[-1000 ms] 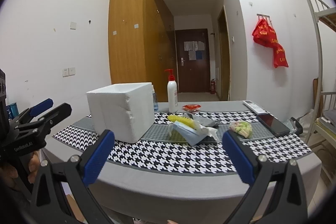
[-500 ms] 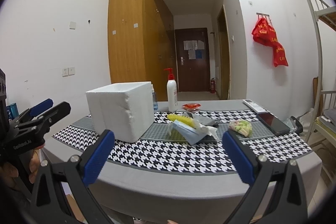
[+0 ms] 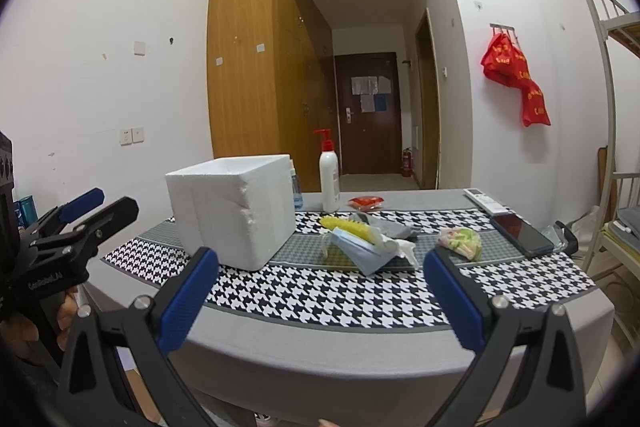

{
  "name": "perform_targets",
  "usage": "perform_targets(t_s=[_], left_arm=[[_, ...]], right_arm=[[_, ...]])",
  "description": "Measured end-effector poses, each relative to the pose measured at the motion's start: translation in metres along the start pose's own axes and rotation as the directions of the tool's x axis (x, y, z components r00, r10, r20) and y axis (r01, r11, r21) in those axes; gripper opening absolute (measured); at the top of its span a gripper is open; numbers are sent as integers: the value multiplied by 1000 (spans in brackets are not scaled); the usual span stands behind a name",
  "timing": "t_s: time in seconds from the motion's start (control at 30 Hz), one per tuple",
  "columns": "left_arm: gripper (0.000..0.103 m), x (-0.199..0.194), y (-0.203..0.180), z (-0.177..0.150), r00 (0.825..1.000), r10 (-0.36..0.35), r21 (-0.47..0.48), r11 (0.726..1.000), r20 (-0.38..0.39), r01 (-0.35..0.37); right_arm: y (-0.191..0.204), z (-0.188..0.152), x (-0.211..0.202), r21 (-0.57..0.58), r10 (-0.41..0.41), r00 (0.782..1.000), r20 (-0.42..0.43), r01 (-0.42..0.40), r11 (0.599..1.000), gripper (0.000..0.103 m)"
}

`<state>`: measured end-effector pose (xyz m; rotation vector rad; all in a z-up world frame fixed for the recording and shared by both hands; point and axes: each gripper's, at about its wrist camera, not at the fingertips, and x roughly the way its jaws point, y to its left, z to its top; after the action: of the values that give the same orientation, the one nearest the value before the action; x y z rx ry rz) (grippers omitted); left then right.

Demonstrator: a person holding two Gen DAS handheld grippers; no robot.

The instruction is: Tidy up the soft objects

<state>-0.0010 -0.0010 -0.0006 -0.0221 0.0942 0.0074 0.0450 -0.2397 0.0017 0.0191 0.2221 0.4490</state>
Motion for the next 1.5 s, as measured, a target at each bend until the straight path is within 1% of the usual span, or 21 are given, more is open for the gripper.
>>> perform_targets(t_s=[0.37,0.5,0.6,0.67,0.73,0.87,0.97,1.03,1.13,1.2,1.3,1.5], left_arm=[[102,1,-1,3,1000,3,3,1000,19,-3],[102,8,-2,4,1000,-28,2,1000,3,28],[102,21,1,3,999,-26,-18,1000,-32,25],[102,31,4,3,997,-54,-36,998,-63,51],[102,36,4,3,995,-68,-44,997,-73,65],[102,49,-1,5,994,-60,-36,998,-90,57],[102,61,-4,7,989,-89,-18,996,-119,88],[102,69,-6,9,990,-83,-22,996,-114,81],[102,81,-11,11,987,-99,-15,995,-124,98],[102,90,-14,11,986,-97,-12,995,-134,96],[102,104,-18,11,980,-118,-18,993,-157,117],[102,125,-31,7,969,-132,4,991,-207,135]], right_arm=[[-2,1,2,3,3,1000,-2,-3,1000,103],[-4,1,7,-1,-3,1000,-7,3,1000,103],[-7,1,14,9,-4,1000,-20,4,1000,103],[-10,1,21,13,-7,999,-34,7,1000,103],[-13,1,26,12,-13,999,-44,14,1000,103],[-21,4,35,20,-20,998,-59,21,1000,103],[-25,7,40,12,-33,997,-65,34,999,103],[-31,8,44,20,-35,997,-65,37,999,103],[-43,7,54,39,-49,995,-84,53,998,103],[-50,8,62,50,-53,994,-97,58,997,103],[-58,8,73,51,-68,991,-116,75,996,103],[-76,8,93,46,-92,985,-148,100,994,103]])
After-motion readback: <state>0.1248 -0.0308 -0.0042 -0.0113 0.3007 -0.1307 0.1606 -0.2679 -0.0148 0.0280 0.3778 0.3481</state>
